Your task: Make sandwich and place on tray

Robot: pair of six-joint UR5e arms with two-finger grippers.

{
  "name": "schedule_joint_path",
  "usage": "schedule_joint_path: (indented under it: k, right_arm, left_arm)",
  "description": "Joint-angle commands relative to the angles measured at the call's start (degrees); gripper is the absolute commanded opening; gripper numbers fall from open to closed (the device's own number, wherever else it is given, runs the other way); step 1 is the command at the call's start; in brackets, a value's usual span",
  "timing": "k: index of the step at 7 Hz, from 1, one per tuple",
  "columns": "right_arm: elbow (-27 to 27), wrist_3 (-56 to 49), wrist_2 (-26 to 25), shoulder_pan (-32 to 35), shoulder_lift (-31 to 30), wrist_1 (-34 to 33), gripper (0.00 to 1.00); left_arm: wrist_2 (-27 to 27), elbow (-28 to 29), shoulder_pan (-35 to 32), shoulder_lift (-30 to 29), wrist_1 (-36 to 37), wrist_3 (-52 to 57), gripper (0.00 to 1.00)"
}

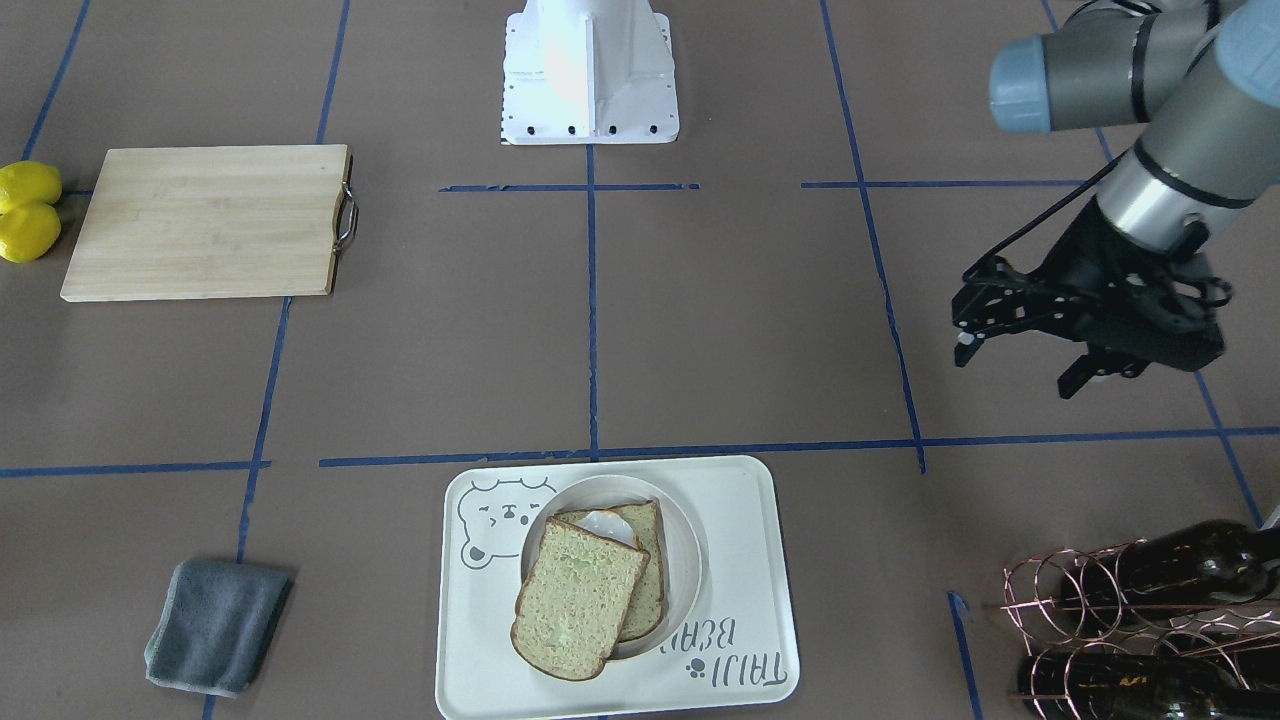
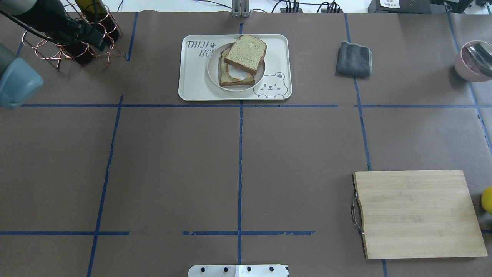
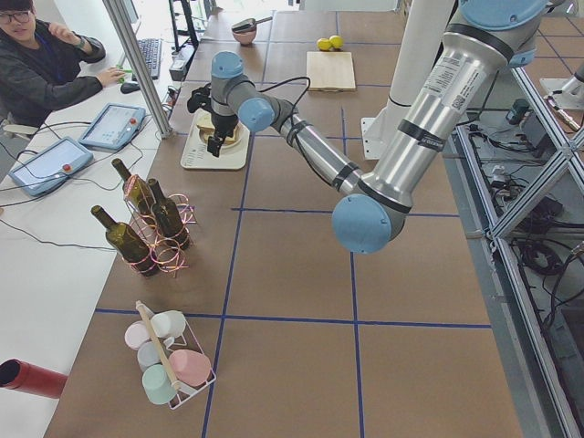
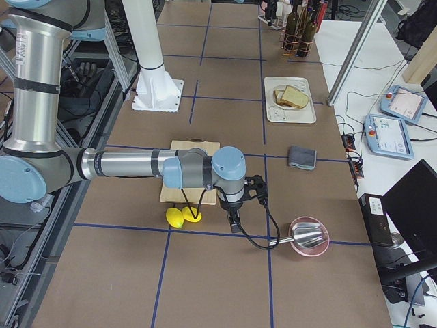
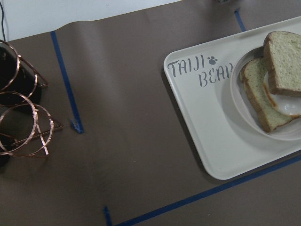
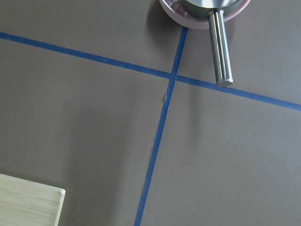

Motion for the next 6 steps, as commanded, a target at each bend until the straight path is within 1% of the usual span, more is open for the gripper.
schedule_joint_path:
  k: [1, 2, 3, 5, 6]
  right_arm:
    - [-0.2, 0.3, 0.0, -0.1, 0.1, 0.0, 1.00]
    - [-0.2, 0.5, 0.2, -0.1, 0.1, 0.0, 1.00]
    - [-0.3, 0.6, 0.3, -0.1, 0.2, -0.4, 1.00]
    - [-2.6, 0.3, 0.4, -0.1, 0.2, 0.4, 1.00]
    - [-2.6, -0.3, 0.4, -0.1, 0.2, 0.4, 1.00]
  left_arm:
    - [-1.9, -1.8, -7.0, 8.7, 1.4, 13.8, 1.00]
    - [-4.2, -1.6, -11.8, 12.2, 1.3, 15.9, 1.00]
    - [-6.1, -1.2, -15.2, 16.8, 0.7, 16.0, 1.00]
    - [-7.0, -1.1, -18.3, 23.8, 1.5, 16.1, 1.00]
    - [-8.3, -1.2, -20.2, 27.3, 0.6, 17.1, 1.00]
